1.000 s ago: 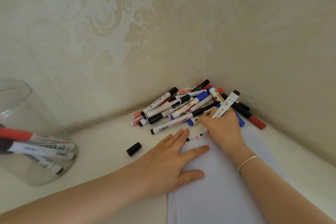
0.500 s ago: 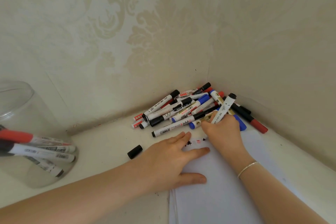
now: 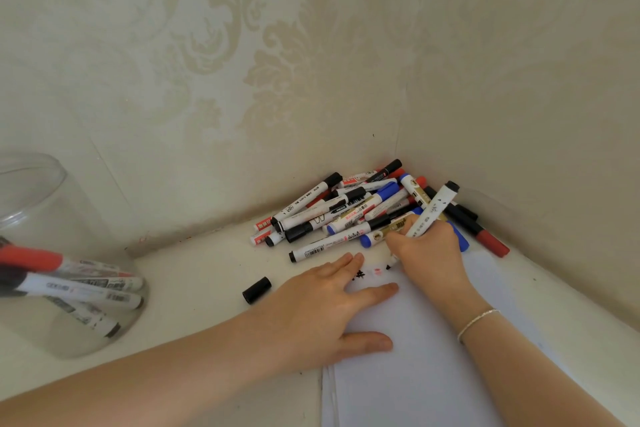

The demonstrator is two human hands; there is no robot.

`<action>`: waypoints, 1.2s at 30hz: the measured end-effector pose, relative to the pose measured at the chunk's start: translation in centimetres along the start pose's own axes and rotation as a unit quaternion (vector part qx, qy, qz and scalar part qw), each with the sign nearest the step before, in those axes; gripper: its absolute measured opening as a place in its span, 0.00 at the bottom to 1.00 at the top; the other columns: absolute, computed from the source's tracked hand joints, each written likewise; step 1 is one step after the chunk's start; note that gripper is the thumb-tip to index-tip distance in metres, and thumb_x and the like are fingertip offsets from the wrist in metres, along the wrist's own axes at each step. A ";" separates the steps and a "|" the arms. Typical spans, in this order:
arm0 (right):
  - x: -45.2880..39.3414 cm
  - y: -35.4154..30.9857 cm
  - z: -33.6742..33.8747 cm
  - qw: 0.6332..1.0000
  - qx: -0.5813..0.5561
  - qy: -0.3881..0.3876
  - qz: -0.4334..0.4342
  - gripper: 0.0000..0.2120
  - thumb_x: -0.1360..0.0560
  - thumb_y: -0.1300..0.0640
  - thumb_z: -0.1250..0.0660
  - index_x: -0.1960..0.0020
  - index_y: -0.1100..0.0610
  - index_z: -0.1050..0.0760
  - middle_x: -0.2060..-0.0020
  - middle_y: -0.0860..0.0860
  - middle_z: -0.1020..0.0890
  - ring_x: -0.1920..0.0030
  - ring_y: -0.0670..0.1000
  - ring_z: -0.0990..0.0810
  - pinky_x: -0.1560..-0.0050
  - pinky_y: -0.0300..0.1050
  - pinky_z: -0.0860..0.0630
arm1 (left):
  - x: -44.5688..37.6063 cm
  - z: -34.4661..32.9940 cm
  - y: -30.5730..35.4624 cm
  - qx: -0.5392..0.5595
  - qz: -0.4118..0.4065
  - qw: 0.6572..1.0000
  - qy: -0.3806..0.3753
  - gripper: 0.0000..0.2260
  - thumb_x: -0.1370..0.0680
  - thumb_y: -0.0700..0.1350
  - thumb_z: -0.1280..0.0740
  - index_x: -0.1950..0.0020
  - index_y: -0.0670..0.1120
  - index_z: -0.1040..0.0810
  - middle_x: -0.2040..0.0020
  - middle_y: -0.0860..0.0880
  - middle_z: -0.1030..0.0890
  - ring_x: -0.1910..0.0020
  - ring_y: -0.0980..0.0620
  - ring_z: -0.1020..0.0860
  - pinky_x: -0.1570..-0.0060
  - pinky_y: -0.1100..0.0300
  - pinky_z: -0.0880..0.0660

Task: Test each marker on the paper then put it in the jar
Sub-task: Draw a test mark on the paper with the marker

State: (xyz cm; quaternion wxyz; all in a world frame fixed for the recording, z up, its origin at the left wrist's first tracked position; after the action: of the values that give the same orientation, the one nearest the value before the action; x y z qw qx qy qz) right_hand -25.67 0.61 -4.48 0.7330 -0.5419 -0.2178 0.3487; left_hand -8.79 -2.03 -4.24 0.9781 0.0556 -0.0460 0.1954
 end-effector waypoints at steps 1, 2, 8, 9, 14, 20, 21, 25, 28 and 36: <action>0.0 0.0 0.0 1.000 0.000 -0.001 0.000 0.16 0.29 0.68 0.32 0.71 0.58 0.34 0.74 0.52 0.29 0.73 0.49 0.31 0.71 0.39 0.31 | 0.0 0.0 0.0 0.001 0.000 1.000 0.001 0.30 0.24 0.69 0.48 0.25 0.67 0.54 0.21 0.46 0.57 0.22 0.52 0.57 0.28 0.61 0.55; 0.0 0.0 0.0 1.000 0.001 -0.003 0.000 0.15 0.29 0.67 0.32 0.70 0.58 0.33 0.74 0.53 0.27 0.72 0.50 0.29 0.70 0.40 0.29 | 0.0 0.0 0.0 0.002 -0.001 1.000 0.002 0.30 0.24 0.69 0.48 0.25 0.67 0.54 0.21 0.46 0.57 0.22 0.52 0.57 0.27 0.61 0.55; 0.0 0.0 -0.5 1.000 0.020 -0.007 0.009 0.17 0.29 0.66 0.31 0.71 0.57 0.35 0.74 0.51 0.29 0.75 0.46 0.31 0.76 0.33 0.34 | 0.0 0.0 0.0 0.010 -0.002 1.000 -0.003 0.30 0.24 0.69 0.48 0.25 0.67 0.55 0.21 0.47 0.57 0.23 0.53 0.59 0.28 0.61 0.56; 0.0 0.1 -0.5 1.000 0.027 -0.009 0.008 0.16 0.29 0.66 0.31 0.70 0.57 0.35 0.73 0.51 0.29 0.75 0.46 0.31 0.77 0.33 0.35 | 0.0 0.1 0.0 0.012 -0.003 1.000 -0.004 0.30 0.24 0.69 0.48 0.25 0.67 0.55 0.21 0.47 0.57 0.23 0.53 0.59 0.28 0.61 0.56; -0.1 0.3 -0.3 1.000 0.004 0.000 -0.006 0.17 0.30 0.67 0.32 0.70 0.57 0.36 0.74 0.51 0.31 0.75 0.46 0.33 0.73 0.37 0.34 | 0.0 0.1 0.0 0.010 -0.010 1.000 -0.006 0.30 0.24 0.69 0.48 0.25 0.67 0.55 0.21 0.47 0.58 0.23 0.53 0.59 0.27 0.59 0.56; -0.2 0.5 -0.5 0.999 0.035 -0.003 -0.005 0.14 0.28 0.65 0.32 0.67 0.58 0.35 0.71 0.53 0.30 0.75 0.46 0.33 0.76 0.35 0.36 | 0.0 0.0 -0.1 0.005 -0.004 1.000 -0.006 0.30 0.24 0.69 0.48 0.25 0.67 0.55 0.21 0.47 0.58 0.23 0.53 0.59 0.27 0.60 0.56; -0.3 0.6 -0.6 0.999 0.047 -0.005 -0.006 0.12 0.28 0.65 0.31 0.65 0.59 0.34 0.70 0.53 0.30 0.75 0.46 0.32 0.76 0.35 0.36 | 0.0 0.0 -0.1 0.009 -0.004 1.000 -0.008 0.30 0.24 0.69 0.48 0.25 0.67 0.55 0.21 0.47 0.58 0.23 0.53 0.59 0.27 0.60 0.56; -0.2 0.6 -0.3 1.000 0.009 -0.006 -0.017 0.12 0.28 0.65 0.31 0.65 0.59 0.34 0.68 0.55 0.27 0.71 0.48 0.28 0.73 0.36 0.32 | 0.1 0.4 0.1 0.027 -0.012 1.000 -0.007 0.29 0.24 0.68 0.47 0.25 0.67 0.55 0.21 0.48 0.59 0.23 0.54 0.59 0.29 0.61 0.56; -0.2 0.4 0.8 0.988 -0.142 0.033 -0.048 0.12 0.27 0.65 0.32 0.65 0.59 0.32 0.70 0.55 0.26 0.74 0.46 0.30 0.74 0.35 0.30 | 0.4 0.8 -0.4 0.015 -0.008 1.000 -0.011 0.30 0.24 0.68 0.46 0.25 0.66 0.52 0.21 0.49 0.58 0.23 0.53 0.57 0.28 0.61 0.55; -0.4 0.1 1.0 0.983 -0.180 0.025 -0.012 0.11 0.27 0.58 0.29 0.63 0.60 0.28 0.78 0.50 0.28 0.80 0.44 0.34 0.78 0.35 0.32 | 4.3 3.2 -3.9 -0.168 0.080 0.962 0.198 0.17 0.32 0.61 0.35 0.57 0.48 0.23 0.60 0.50 0.26 0.65 0.50 0.24 0.68 0.59 0.27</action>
State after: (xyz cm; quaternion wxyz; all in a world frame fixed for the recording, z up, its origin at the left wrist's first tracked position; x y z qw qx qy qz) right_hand -26.71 0.96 -4.19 0.6332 -0.6705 -0.2651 0.2814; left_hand -3.51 -4.42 -0.97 0.9440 -0.1528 0.1126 0.2699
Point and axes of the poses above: each hand's wrist, its own x-axis away from the middle knuckle, its own z-axis out of the back of the hand, y = z × x, the point moved 1 cm from there along -x, towards the middle knuckle
